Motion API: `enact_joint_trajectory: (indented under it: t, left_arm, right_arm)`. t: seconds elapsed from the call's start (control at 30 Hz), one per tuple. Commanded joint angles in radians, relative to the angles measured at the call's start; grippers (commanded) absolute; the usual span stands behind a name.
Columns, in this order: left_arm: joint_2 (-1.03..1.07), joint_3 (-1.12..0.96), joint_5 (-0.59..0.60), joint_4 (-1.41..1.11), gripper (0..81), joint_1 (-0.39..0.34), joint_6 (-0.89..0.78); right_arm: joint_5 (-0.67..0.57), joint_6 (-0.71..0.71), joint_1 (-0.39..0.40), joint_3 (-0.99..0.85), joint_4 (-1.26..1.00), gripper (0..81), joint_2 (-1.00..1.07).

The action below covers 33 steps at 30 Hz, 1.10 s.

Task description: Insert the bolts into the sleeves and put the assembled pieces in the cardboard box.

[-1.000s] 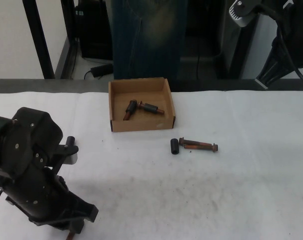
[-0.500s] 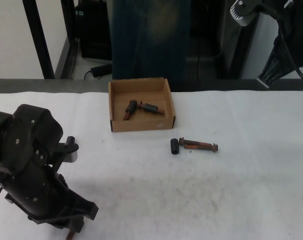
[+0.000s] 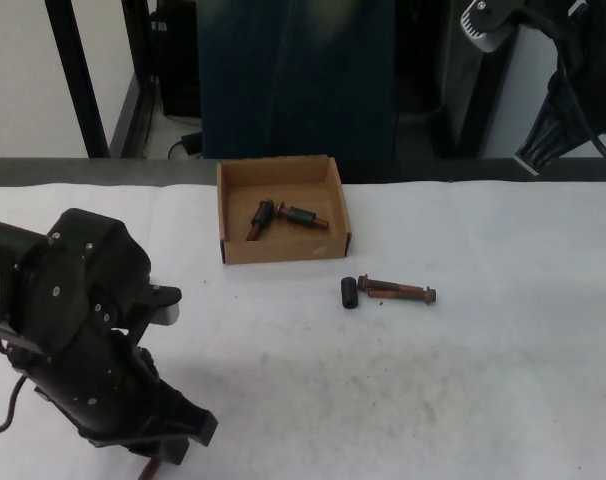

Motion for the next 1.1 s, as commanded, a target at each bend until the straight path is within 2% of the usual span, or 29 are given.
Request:
enact_joint_trajectory:
  t: [0.0, 0.27, 0.7, 0.8, 0.93, 1.07]
  left_arm:
    - [-0.013, -0.002, -0.011, 0.012, 35.4, -0.003, 0.006]
    - [-0.013, -0.002, -0.054, 0.011, 35.4, -0.003, 0.065]
    - [-0.007, 0.032, -0.049, -0.025, 35.0, -0.003, 0.069]
    - [-0.007, 0.032, -0.047, -0.041, 26.1, -0.003, 0.069]
    - [-0.007, 0.032, 0.019, -0.041, 0.5, -0.003, 0.069]
    - [-0.007, 0.032, 0.078, -0.043, 0.8, -0.003, 0.069]
  right_arm:
    - [0.025, -0.001, 0.001, -0.01, -0.011, 0.0, 0.001]
    - [0.025, -0.001, 0.001, -0.01, -0.017, 0.0, 0.001]
    - [0.025, -0.001, 0.001, -0.01, -0.04, 0.0, 0.001]
    - [0.025, -0.001, 0.001, -0.01, -0.04, 0.0, 0.001]
    - [0.025, -0.001, 0.001, -0.01, -0.04, 0.0, 0.001]
    - [0.025, -0.001, 0.001, -0.01, -0.04, 0.0, 0.001]
